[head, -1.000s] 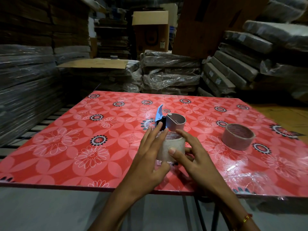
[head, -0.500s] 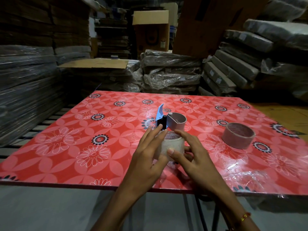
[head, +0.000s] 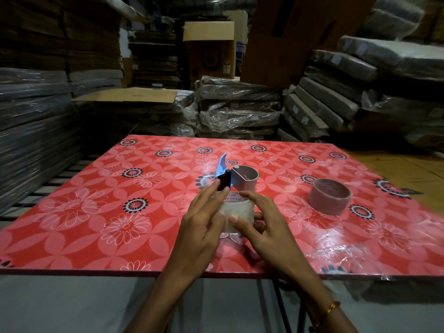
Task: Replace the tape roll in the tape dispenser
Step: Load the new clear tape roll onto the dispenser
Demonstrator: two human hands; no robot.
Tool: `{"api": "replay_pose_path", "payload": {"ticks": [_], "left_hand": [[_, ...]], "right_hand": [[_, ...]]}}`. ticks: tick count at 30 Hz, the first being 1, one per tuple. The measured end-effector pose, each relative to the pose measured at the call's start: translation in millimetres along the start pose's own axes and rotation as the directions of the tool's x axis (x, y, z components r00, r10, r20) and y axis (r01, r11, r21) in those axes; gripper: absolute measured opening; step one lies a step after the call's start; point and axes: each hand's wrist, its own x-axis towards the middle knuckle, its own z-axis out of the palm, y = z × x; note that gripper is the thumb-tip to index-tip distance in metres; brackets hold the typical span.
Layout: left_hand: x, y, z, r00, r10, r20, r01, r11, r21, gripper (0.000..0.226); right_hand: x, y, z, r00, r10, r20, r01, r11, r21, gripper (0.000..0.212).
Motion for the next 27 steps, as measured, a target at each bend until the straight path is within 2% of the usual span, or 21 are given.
{"api": "replay_pose_path", "payload": {"ticks": [3,6,15,18,20,22,24,27], "left_hand": [[1.4,5.2,3.6,0.988,0.025,-0.152,-0.014,0.997,0.075,0.048],[2.4,16.2,15.1,0.94,0.064,-0.336,-0.005,0.985,0.173,0.027],[14.2,27.0,41.2,0.887,0.067,-0.456,0.063,0.963,0.264,0.009],[18.7,25.4,40.5,0.885,0.009,-0.466,0.067,0.987,0.147,0.01],[21.2,20.0,38.1,0.879,-0.164,-0.448,0.134,0.986,-0.097,0.01],[20.4,16.4,35.1,0.874,-0.324,-0.361,0.215,0.926,-0.311,0.011],[17.8,15.9,33.5,0.888,-0.321,-0.329,0.217,0.924,-0.316,0.012],[15.8,18.9,34.9,0.906,-0.177,-0.385,0.13,0.981,-0.146,0.012]], "right_hand": [[0.2,-0.6,0.6,0.997,0.023,-0.069,-0.022,1.0,0.018,0.047],[0.0,-1.0,-0.1,0.988,0.049,-0.145,-0.043,0.998,0.046,0.046],[-1.2,3.3,-2.2,0.957,0.02,-0.29,-0.059,0.99,-0.126,0.043],[-1.8,5.0,-2.7,0.955,0.02,-0.297,-0.06,0.99,-0.126,0.045],[-1.5,6.0,-2.4,0.957,0.026,-0.289,-0.063,0.991,-0.121,0.044],[-1.1,6.7,-2.0,0.96,0.029,-0.279,-0.065,0.99,-0.121,0.042],[-1.0,7.1,-2.2,0.96,0.029,-0.279,-0.066,0.99,-0.125,0.041],[-1.4,6.8,-3.3,0.957,0.027,-0.288,-0.067,0.989,-0.129,0.041]]}}
